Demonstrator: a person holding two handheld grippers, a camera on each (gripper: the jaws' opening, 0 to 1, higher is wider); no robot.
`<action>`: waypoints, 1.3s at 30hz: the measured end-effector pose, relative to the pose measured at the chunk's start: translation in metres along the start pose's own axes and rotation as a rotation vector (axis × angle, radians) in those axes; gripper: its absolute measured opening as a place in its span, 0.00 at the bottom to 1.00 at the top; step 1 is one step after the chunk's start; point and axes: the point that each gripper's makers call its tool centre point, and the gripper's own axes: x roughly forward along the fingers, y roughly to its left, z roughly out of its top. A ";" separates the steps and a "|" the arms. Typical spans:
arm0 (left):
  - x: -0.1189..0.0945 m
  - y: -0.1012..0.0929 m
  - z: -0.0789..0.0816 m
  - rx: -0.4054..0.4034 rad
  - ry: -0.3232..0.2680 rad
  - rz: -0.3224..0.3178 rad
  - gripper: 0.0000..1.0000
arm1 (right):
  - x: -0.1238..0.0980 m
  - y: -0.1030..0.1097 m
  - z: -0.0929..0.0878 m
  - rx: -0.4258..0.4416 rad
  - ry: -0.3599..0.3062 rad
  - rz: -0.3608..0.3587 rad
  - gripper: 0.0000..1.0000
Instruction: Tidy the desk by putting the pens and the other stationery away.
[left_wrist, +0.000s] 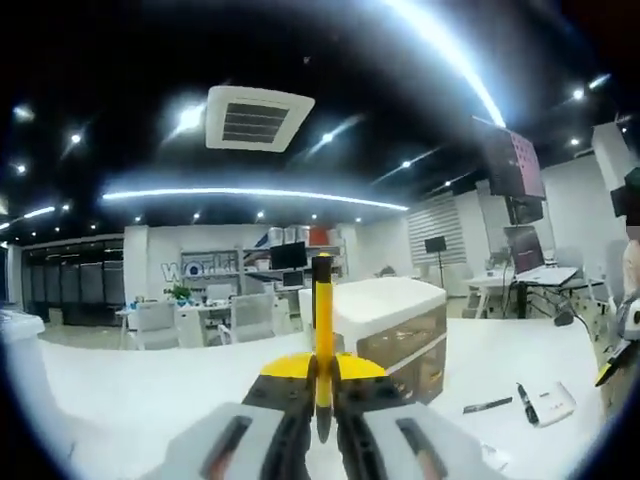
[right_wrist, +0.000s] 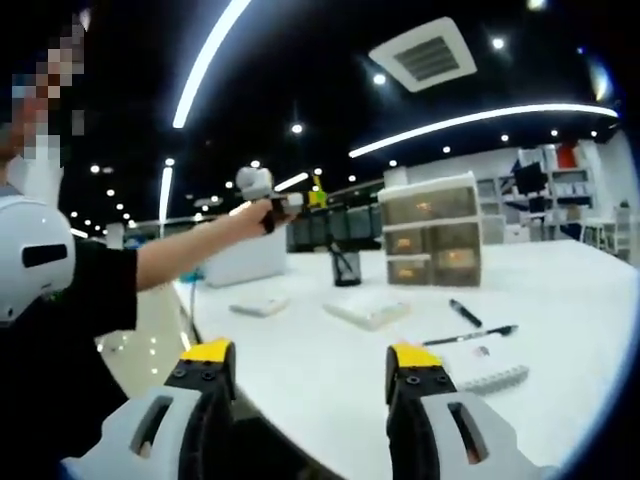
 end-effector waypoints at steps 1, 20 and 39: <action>0.003 0.002 -0.002 -0.007 0.005 0.006 0.07 | 0.000 0.000 0.000 0.002 0.000 -0.002 0.57; 0.031 0.015 -0.055 0.061 0.086 0.073 0.07 | -0.003 -0.008 -0.009 0.031 0.003 -0.011 0.57; 0.033 0.022 -0.097 0.060 0.142 0.096 0.07 | -0.006 -0.009 -0.014 0.050 0.006 -0.017 0.56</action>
